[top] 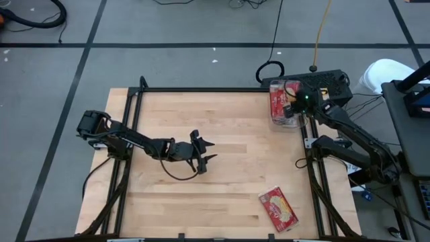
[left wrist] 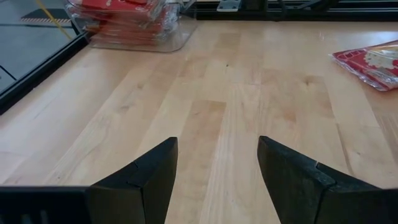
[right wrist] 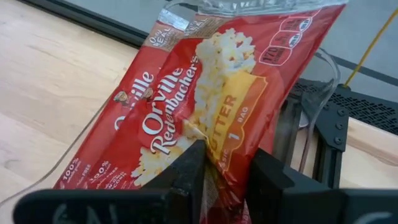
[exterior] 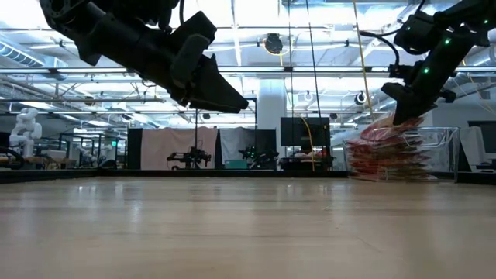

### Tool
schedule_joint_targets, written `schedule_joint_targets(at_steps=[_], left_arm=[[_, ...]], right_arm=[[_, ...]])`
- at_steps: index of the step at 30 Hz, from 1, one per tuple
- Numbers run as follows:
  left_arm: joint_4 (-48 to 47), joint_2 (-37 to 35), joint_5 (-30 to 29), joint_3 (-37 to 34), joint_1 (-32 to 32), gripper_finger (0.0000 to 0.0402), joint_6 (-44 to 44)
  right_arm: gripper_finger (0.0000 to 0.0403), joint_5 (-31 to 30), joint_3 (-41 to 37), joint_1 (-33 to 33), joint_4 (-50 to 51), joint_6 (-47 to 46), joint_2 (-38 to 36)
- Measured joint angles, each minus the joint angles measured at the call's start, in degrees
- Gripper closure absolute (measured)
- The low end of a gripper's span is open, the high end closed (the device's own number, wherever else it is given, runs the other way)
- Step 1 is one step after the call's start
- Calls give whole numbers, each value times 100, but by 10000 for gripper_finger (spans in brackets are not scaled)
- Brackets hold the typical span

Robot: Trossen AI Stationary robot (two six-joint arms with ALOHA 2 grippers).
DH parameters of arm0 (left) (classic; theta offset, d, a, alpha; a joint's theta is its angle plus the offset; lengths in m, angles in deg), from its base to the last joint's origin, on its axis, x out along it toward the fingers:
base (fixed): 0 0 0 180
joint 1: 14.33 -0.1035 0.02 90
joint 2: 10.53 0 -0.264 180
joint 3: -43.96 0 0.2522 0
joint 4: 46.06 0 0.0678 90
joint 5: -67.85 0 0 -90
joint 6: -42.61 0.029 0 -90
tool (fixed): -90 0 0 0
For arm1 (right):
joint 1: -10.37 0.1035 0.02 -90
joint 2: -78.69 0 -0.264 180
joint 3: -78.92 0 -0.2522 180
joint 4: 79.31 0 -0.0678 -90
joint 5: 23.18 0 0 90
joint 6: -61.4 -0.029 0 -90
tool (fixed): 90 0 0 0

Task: Sort popcorn bags into baskets
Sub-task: Put the red popcorn bag into the transparent bin

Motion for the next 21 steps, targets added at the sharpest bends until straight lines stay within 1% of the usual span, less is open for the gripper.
schedule_joint_targets(at_steps=[8, 11, 14, 21], left_arm=[[2, 0, 0, 0, -2, 174, -9], [27, 0, 0, 0, -2, 174, -9], [141, 0, -2, 0, -2, 174, 6], [297, 0, -2, 0, -2, 174, 1]], right_arm=[[317, -9, -51, 0, -110, -28, -46], [310, -22, -51, 0, -110, -41, -46], [291, -27, -55, 0, -117, -116, -44], [234, -31, -60, 0, -207, -247, -40]])
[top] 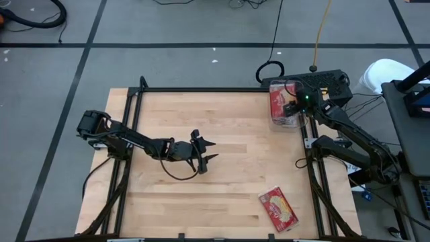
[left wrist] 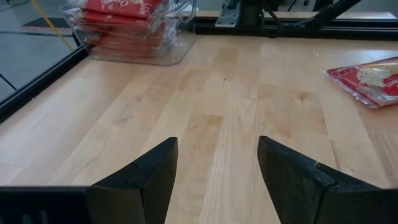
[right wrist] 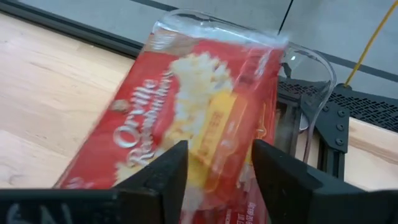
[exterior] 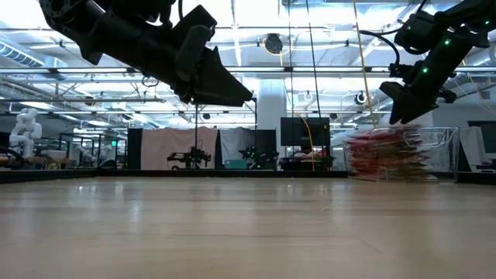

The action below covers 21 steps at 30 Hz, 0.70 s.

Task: Sort popcorn bags into baskets
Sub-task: Put the red popcorn bag into the transparent bin

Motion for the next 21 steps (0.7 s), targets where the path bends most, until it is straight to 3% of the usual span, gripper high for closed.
schedule_joint_targets(at_steps=[12, 18, 21], left_arm=[[-14, -2, 0, 0, 0, 174, -69], [-23, -2, -43, 0, -88, 174, 0], [117, 59, -410, 0, -429, 174, 76]], right_arm=[[217, 84, 0, 80, -186, -8, -185], [227, 932, 2, 523, -519, -50, -526], [233, 979, 2, 845, -493, -106, -579]])
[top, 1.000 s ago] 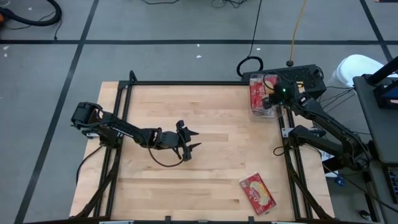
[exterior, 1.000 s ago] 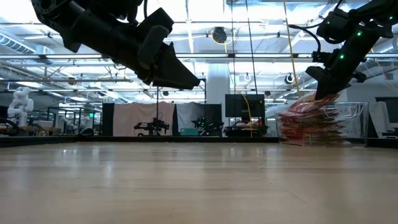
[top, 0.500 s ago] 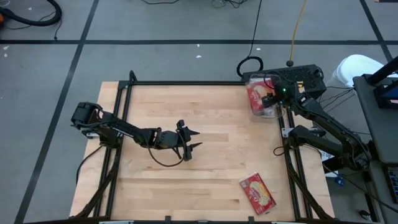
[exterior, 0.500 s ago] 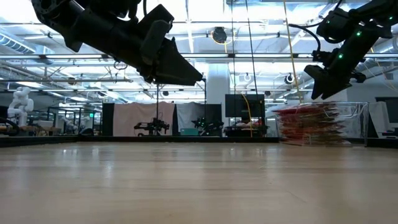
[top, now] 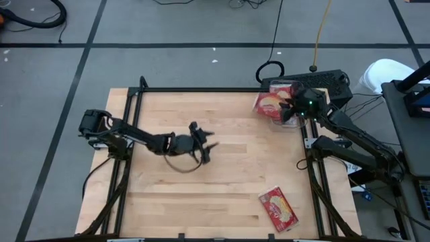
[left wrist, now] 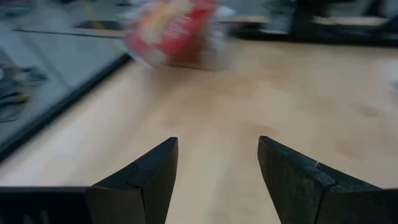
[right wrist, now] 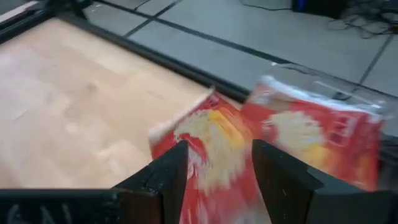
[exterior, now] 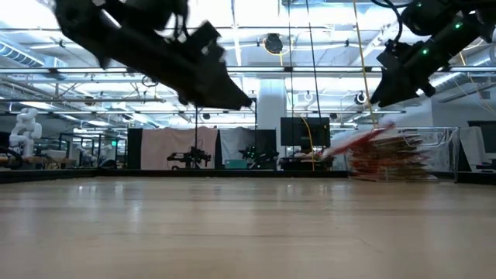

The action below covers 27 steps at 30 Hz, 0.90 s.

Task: Sort popcorn bags into baskets
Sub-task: Put the red popcorn bag into the transparent bin

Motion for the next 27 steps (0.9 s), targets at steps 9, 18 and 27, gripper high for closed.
schedule_joint_targets(at_steps=[9, 18, 27], left_arm=[[395, 814, 892, 339, -1106, 174, -29], [496, 1680, 1037, 1174, -1112, 174, -169], [-2359, 2845, 953, 3507, -1452, 174, 483]], right_arm=[[249, -270, -32, 1035, 550, -751, 196], [250, -1173, -120, 2730, -581, -1328, 984], [250, -2610, -129, 3876, -984, -1310, 1532]])
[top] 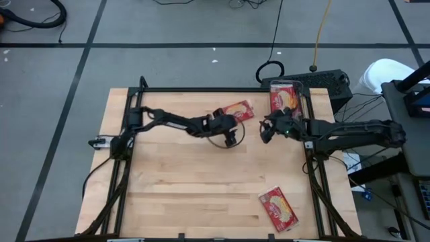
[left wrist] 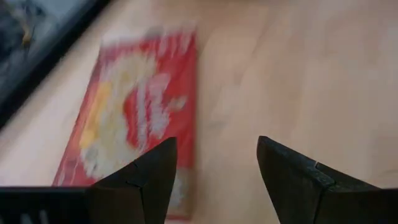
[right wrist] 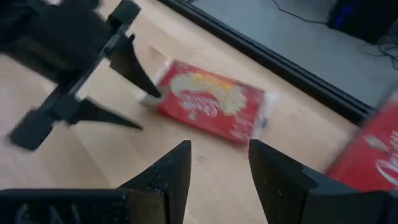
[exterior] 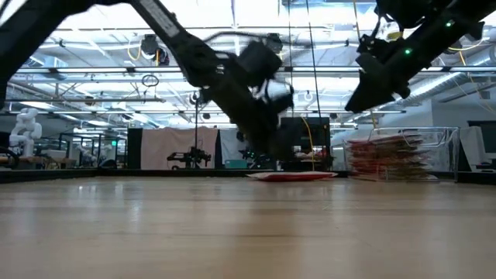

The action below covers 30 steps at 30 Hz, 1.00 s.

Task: Sort popcorn bags into baskets
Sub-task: Put the red popcorn bag into the transparent bin

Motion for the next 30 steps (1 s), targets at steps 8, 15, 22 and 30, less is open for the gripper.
schedule_joint_targets(at_steps=[8, 15, 22, 30], left_arm=[[-1941, 227, 104, 419, -119, 174, -458], [-4692, -674, -6, 335, 294, 174, -303], [-4197, -1674, -511, 142, 464, 174, -131], [-3862, -1882, -107, -796, 352, 174, -908]], right_arm=[[250, -132, -135, 452, 313, -421, 9], [250, -110, -591, 796, -111, -743, 38], [250, 361, -876, 1315, -2236, -342, 813], [250, 508, -649, 1897, -3730, 1029, 2611]])
